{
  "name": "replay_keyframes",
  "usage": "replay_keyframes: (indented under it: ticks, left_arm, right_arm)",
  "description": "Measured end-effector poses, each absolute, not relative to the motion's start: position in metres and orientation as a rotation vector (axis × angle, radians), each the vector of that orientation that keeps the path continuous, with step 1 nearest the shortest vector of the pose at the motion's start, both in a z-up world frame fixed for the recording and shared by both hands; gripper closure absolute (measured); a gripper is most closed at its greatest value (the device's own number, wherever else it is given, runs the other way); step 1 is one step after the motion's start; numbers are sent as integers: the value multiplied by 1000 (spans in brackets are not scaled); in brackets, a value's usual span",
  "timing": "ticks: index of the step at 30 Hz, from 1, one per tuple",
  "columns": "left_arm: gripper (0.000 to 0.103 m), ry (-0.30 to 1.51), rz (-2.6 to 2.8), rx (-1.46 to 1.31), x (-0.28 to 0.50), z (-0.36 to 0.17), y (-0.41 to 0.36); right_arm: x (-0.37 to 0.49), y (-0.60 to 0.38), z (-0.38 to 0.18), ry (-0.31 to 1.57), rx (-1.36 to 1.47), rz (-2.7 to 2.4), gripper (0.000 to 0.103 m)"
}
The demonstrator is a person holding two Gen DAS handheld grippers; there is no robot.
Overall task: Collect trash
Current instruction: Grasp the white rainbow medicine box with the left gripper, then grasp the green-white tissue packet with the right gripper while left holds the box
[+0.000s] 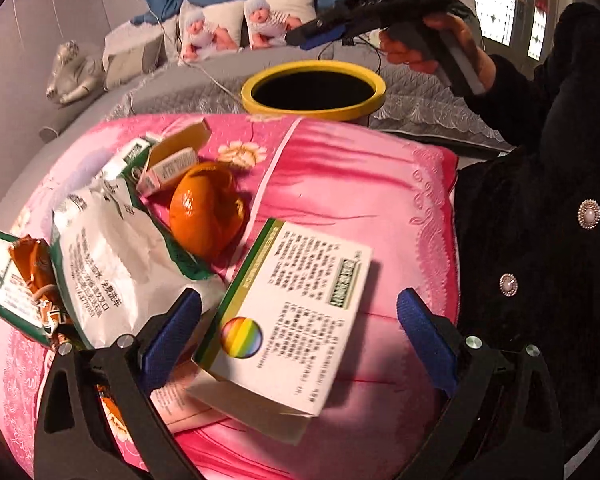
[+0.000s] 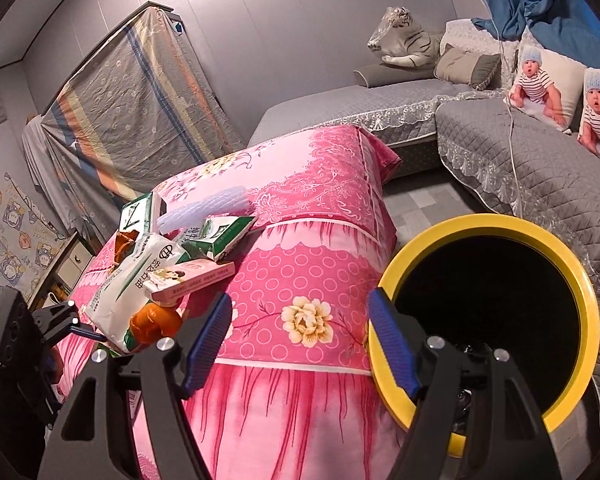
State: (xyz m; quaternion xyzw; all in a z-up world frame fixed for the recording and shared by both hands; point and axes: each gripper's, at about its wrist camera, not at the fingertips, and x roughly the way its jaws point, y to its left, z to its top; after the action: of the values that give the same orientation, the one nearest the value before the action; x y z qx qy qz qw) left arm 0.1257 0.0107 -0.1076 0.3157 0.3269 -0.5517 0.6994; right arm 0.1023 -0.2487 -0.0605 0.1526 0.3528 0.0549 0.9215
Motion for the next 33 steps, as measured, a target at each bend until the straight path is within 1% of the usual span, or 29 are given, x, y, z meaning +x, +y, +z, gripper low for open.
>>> replay_keyframes:
  ticks: [3,5,6,7,13,18,20,23,27,33]
  left_arm:
    - [10,754,-1245,721,129,-112,8]
    - [15,771,-1235,742,131,-115,6]
    - [23,783,-1231,746,133,-116,5]
    - [27,792,-1225,752,134,-117,5]
    - [30,773,-1187,819,123,-123,1]
    - [33,760,-1150,779,119,-115,6]
    - [33,723,-1137,728,114,-104,15]
    - [33,630,-1092,552,106,-68,46]
    - [32,516,-926,345,96,-36,86]
    - [32,409,-603,149,70,-27,132]
  right_arm:
    - [104,-249,-63,730,316,117,35]
    - [104,-248,-63,731,316,119,35]
    - [104,-248,-63,731,317,121,35]
    - [104,-247,-62,730,317,123,35]
    - [102,-246,-60,723,316,128,35]
    - [98,-242,-54,711,310,144,35]
    - [97,-240,-50,705,303,159,35]
    - [96,-235,-45,706,313,209,35]
    - [100,-225,-43,715,316,257,35]
    - [116,-193,-42,748,259,317,35]
